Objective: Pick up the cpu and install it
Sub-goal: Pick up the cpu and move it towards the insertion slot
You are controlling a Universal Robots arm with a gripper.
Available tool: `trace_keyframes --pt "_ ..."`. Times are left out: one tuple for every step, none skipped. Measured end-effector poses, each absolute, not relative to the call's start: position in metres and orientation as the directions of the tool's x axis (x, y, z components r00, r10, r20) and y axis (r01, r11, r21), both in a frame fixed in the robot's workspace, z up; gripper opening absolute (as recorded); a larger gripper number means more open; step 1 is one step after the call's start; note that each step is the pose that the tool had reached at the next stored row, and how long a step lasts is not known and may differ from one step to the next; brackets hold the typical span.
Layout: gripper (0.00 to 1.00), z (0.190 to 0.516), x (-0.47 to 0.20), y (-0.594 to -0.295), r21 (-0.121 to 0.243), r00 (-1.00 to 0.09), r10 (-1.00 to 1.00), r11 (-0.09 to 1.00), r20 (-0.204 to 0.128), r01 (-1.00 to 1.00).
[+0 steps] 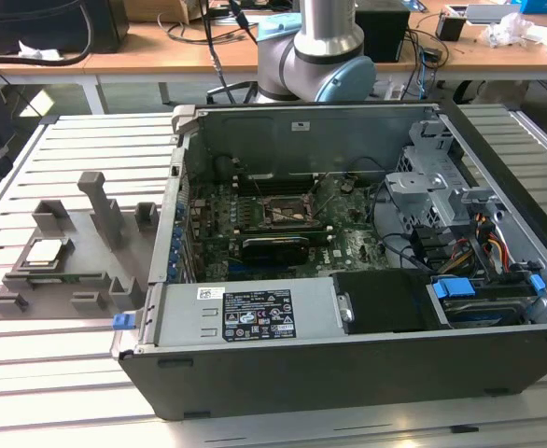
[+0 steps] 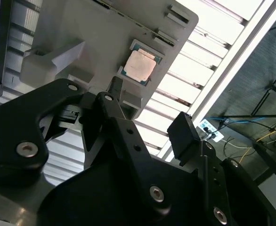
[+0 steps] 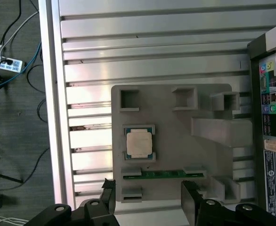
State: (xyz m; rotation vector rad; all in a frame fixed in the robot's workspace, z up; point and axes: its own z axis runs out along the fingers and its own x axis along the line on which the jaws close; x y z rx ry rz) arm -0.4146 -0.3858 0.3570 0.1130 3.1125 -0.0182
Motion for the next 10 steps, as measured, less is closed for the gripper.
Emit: trace_keyframes --pt "0.66 0.3567 -0.4146 -0.3858 -0.011 -0.997 0.072 0.997 -0.027 0.073" --pt "0.66 0.3565 -0.4146 -0.3858 -0.011 -0.997 0.072 0.997 -0.027 0.073" --pt "0.66 0.3561 -0.4146 -0.3858 -0.011 -0.997 0.072 0.997 -0.027 0.073" --pt "0.66 0.356 -0.4146 -0.3858 -0.011 -0.997 0.072 0.997 -0.027 0.073" --pt "0.66 0.3558 -0.4146 -0.3858 -0.011 -0.997 0.072 0.997 -0.027 0.073" --pt "0.66 0.3555 -0.4146 -0.3858 -0.011 -0.997 0.072 0.997 -0.027 0.073" --pt "0.66 0.355 -0.4146 -0.3858 -0.011 -0.997 0.072 0.997 -0.027 0.073" --pt "0.66 0.3546 -0.4146 -0.3858 -0.011 -0.997 0.072 0.997 -0.027 0.073" --pt "0.66 0.3543 -0.4146 -0.3858 -0.011 -0.997 0.072 0.997 -0.027 0.073" --pt "0.66 0.354 -0.4146 -0.3858 -0.011 -0.997 0.072 0.997 -0.027 0.073"
